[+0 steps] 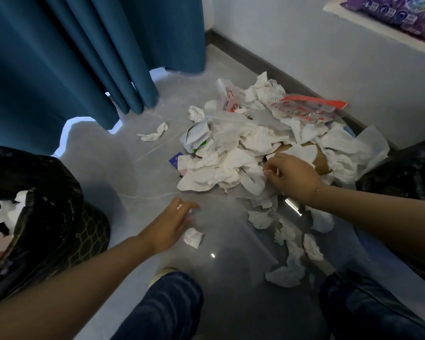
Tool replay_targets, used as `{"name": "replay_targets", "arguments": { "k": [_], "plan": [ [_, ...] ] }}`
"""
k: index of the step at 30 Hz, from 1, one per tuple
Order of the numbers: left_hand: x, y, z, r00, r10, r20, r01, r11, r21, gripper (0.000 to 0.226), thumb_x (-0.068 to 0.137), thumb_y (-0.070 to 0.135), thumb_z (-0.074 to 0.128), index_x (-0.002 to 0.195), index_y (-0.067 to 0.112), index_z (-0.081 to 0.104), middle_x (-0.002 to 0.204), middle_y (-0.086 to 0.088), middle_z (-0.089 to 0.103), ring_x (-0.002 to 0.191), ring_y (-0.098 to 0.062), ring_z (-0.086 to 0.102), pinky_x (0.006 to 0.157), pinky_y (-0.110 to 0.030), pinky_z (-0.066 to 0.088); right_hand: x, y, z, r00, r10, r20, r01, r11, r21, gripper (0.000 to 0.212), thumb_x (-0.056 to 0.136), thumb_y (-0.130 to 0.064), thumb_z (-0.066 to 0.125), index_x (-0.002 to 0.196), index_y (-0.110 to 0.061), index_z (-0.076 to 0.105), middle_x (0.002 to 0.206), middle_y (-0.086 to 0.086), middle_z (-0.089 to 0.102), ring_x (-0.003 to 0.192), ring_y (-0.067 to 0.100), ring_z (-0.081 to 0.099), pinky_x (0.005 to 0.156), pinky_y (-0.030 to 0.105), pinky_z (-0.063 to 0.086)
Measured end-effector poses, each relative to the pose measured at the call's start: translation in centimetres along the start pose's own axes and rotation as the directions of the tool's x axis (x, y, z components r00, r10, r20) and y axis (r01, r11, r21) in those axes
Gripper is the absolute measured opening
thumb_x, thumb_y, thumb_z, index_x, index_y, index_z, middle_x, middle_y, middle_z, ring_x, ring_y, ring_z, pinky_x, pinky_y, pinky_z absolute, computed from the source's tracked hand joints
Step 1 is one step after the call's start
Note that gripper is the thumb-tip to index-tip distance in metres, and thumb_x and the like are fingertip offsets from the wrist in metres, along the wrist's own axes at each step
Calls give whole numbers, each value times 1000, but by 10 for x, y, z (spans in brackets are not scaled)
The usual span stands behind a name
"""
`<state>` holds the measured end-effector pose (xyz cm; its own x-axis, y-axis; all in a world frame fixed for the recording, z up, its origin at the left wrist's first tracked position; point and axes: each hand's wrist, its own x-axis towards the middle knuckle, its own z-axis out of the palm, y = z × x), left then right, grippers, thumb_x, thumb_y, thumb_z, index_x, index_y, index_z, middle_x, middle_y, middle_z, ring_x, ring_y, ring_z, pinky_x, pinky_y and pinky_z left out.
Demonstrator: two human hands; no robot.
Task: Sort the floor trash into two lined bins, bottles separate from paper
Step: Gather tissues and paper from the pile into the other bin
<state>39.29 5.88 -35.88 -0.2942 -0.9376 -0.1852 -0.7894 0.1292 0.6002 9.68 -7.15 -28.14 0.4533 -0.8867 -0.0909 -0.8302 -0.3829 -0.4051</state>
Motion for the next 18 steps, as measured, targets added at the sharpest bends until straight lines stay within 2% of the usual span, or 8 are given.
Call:
{"name": "replay_targets", "arguments": {
  "k": [2, 3, 6, 9, 11, 13, 16, 18],
  "plan": [
    [-7, 3, 11, 976, -120, 180, 107, 991, 81, 51, 85, 58, 53, 129, 47, 30, 122, 8, 32, 106, -13, 44, 94, -29, 43, 1, -1, -2, 985, 169, -24, -155, 948, 279, 12, 91, -21, 57, 89, -11, 63, 92, -2, 54, 84, 17, 54, 72, 26, 40],
    [-9, 4, 18, 965, -140, 224, 99, 978, 183, 60, 79, 66, 52, 131, 46, 28, 124, 8, 31, 108, -13, 40, 97, -30, 40, 1, -3, -3, 968, 251, 8, -233, 887, 398, 14, 90, -19, 58, 87, -6, 63, 89, 0, 56, 82, 17, 54, 72, 28, 43],
    [-10, 6, 34, 993, -68, 92, 36, 949, 312, 49, 87, 56, 49, 128, 31, 42, 122, 1, 37, 106, -14, 40, 96, -29, 36, 2, -4, -7, 916, 381, 124, -375, 709, 597, 15, 90, -15, 56, 87, -2, 63, 85, 8, 61, 77, 21, 56, 75, 38, 52],
    [-7, 3, 37, 998, 12, 55, -29, 948, 318, 30, 96, 42, 43, 114, 21, 52, 113, 0, 42, 95, -12, 42, 82, -20, 33, 1, -5, -9, 875, 442, 198, -439, 551, 710, 12, 91, -13, 54, 87, -6, 62, 83, 8, 59, 71, 21, 58, 74, 36, 54],
    [-4, 7, 32, 997, -64, 40, 59, 992, 114, 25, 96, 36, 42, 104, 16, 54, 104, 0, 47, 86, -10, 46, 77, -22, 38, 0, -7, -10, 858, 460, 229, -454, 471, 756, 10, 91, -11, 55, 85, -6, 62, 80, 10, 59, 68, 21, 58, 69, 32, 55],
    [2, 14, 22, 974, -224, -25, 216, 958, -191, 19, 98, 28, 42, 98, 15, 56, 96, -2, 56, 78, -10, 54, 74, -25, 44, -2, -10, -13, 857, 440, 270, -457, 403, 793, 8, 90, -9, 58, 85, -6, 63, 80, 12, 61, 68, 21, 60, 66, 29, 56],
    [17, 37, 5, 907, -422, -12, 330, 727, -602, 23, 99, 9, 40, 104, 18, 60, 92, -10, 64, 76, -16, 62, 71, -23, 54, -1, -14, -23, 899, 278, 339, -423, 344, 838, 8, 88, -8, 60, 93, -4, 65, 82, 12, 64, 70, 19, 62, 60, 23, 57],
    [27, 57, -9, 885, -465, 34, 331, 574, -749, 26, 99, 7, 40, 105, 18, 62, 85, -8, 60, 72, -15, 58, 66, -20, 52, 1, -17, -32, 918, 156, 364, -396, 336, 855, 8, 88, -8, 60, 93, -5, 65, 80, 9, 64, 69, 16, 61, 61, 22, 56]
  ]
}}
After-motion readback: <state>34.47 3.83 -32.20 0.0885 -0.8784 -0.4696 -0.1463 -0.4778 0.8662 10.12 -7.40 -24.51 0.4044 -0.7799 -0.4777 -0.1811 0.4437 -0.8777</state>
